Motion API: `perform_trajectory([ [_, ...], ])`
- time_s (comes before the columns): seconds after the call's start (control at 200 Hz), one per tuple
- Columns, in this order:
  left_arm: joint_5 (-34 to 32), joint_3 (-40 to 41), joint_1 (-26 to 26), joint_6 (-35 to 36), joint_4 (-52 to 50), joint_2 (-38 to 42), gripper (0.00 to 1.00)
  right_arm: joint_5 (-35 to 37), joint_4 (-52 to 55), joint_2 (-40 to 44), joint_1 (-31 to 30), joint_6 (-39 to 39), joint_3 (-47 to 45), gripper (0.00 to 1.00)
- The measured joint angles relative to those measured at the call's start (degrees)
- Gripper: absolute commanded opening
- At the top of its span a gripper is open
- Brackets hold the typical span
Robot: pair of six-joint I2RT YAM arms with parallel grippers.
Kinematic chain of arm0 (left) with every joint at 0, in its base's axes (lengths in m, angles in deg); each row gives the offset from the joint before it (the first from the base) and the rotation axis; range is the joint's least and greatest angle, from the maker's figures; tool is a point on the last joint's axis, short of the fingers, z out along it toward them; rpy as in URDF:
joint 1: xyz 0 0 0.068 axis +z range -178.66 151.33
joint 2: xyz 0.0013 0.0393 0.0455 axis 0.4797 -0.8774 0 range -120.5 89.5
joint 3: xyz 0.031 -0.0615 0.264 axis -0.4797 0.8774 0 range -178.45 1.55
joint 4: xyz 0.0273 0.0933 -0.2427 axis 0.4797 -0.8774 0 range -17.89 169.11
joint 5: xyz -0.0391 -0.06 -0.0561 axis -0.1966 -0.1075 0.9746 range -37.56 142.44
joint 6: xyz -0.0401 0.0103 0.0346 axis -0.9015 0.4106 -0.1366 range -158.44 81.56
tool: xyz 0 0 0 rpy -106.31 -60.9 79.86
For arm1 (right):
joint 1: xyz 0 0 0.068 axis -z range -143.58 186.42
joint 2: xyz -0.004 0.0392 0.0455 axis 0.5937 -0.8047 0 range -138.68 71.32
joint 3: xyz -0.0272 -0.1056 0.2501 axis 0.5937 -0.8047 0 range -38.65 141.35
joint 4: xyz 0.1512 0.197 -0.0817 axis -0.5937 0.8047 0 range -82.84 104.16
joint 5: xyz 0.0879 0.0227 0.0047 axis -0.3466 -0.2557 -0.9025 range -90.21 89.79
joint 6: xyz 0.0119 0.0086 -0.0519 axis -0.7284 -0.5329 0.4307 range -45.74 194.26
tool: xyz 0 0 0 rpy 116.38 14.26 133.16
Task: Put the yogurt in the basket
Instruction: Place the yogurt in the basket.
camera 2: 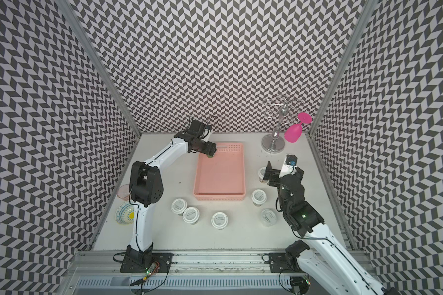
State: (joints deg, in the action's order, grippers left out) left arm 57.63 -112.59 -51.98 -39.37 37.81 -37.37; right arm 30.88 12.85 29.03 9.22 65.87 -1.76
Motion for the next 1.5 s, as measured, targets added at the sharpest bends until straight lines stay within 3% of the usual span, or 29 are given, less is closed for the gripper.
perform_trajectory([
  [0.636,-1.0,-2.0,0.0,0.0,-0.6,-4.8,0.83,-0.8,-0.1,-0.1,0.0,0.0,0.0,1.0],
  [1.502,-3.4,1.5,0.1,0.5,-0.2,-2.8,0.84,-1.4,-0.3,-0.2,0.2,0.0,0.0,1.0],
])
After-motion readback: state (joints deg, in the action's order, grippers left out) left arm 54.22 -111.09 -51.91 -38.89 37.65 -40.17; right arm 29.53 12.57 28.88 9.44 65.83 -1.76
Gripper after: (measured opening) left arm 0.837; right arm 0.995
